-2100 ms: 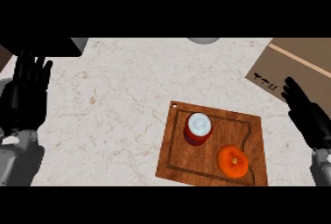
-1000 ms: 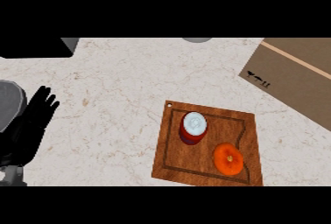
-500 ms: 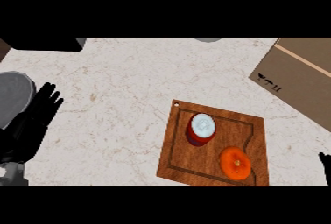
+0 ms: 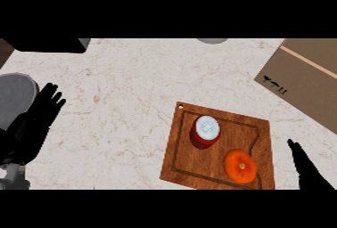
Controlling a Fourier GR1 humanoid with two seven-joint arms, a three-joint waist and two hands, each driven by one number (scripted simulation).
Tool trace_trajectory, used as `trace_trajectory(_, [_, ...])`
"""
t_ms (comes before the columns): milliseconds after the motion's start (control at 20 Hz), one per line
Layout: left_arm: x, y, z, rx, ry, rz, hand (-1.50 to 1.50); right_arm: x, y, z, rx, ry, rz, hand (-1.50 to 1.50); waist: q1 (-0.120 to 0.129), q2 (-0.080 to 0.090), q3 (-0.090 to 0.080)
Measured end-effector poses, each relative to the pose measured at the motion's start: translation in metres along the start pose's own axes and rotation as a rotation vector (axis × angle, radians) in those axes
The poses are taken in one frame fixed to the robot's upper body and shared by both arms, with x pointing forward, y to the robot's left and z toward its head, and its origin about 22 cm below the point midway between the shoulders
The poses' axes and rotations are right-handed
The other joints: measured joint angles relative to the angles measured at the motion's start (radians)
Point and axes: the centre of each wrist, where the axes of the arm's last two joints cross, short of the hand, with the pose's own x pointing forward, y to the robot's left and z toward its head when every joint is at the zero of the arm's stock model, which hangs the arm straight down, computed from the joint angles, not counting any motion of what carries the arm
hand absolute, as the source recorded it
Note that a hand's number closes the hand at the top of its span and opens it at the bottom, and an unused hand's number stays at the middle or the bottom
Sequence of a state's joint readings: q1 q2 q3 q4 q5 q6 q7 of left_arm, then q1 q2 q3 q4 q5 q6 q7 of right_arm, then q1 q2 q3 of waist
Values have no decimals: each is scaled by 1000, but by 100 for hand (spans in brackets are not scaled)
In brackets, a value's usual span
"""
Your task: Pick the squash from the cutting board and place it in the cardboard box
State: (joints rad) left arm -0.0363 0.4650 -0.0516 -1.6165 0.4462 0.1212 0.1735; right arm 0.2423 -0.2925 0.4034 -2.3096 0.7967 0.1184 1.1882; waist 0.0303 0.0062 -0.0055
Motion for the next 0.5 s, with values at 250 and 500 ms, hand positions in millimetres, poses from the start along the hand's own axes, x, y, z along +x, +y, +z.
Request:
trace_trajectory(250, [0, 9, -2, 5, 0, 0, 0, 18, 6, 4, 33, -26, -11, -150, -11, -2, 1])
trace_trajectory(500, [-4, 6, -1, 12, 8, 10, 0, 29, 11, 3, 36, -27, -7, -150, -17, -4, 2])
